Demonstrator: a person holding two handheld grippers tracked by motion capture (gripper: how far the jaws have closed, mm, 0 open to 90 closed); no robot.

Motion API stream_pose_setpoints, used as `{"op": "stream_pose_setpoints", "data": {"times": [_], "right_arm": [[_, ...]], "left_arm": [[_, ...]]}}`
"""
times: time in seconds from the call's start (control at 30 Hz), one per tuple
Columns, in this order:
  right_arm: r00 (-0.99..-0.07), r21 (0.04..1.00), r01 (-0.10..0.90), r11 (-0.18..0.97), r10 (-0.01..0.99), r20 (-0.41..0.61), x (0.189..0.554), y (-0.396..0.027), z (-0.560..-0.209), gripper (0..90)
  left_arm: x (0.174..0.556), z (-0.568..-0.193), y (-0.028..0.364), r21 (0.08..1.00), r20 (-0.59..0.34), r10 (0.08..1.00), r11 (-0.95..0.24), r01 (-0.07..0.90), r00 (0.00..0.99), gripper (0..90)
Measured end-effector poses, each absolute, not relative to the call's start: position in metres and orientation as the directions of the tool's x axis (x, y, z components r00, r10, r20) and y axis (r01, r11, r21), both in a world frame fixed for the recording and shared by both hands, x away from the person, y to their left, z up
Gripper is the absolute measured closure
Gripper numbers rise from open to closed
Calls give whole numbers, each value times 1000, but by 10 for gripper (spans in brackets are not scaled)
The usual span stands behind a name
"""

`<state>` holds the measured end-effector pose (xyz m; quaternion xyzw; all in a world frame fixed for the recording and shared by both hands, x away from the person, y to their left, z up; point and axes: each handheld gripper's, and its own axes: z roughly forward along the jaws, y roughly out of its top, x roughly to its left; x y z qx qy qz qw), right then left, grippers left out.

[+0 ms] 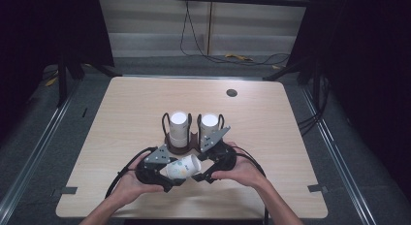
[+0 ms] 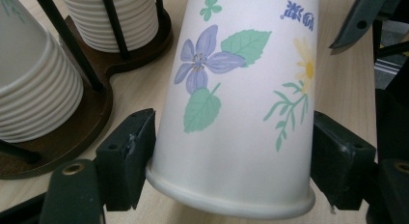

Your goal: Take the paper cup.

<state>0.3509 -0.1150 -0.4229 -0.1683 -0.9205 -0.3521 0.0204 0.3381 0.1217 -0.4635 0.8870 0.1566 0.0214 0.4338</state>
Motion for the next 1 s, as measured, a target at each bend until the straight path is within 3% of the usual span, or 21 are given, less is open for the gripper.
{"op": "stream_pose_setpoints", "data": {"times": [1.0], "right_arm": [[-960, 590, 278, 758, 225, 164, 353, -103, -425, 306]], "left_arm": [[330, -468, 117, 763, -64, 261, -609, 215, 963, 249]]}}
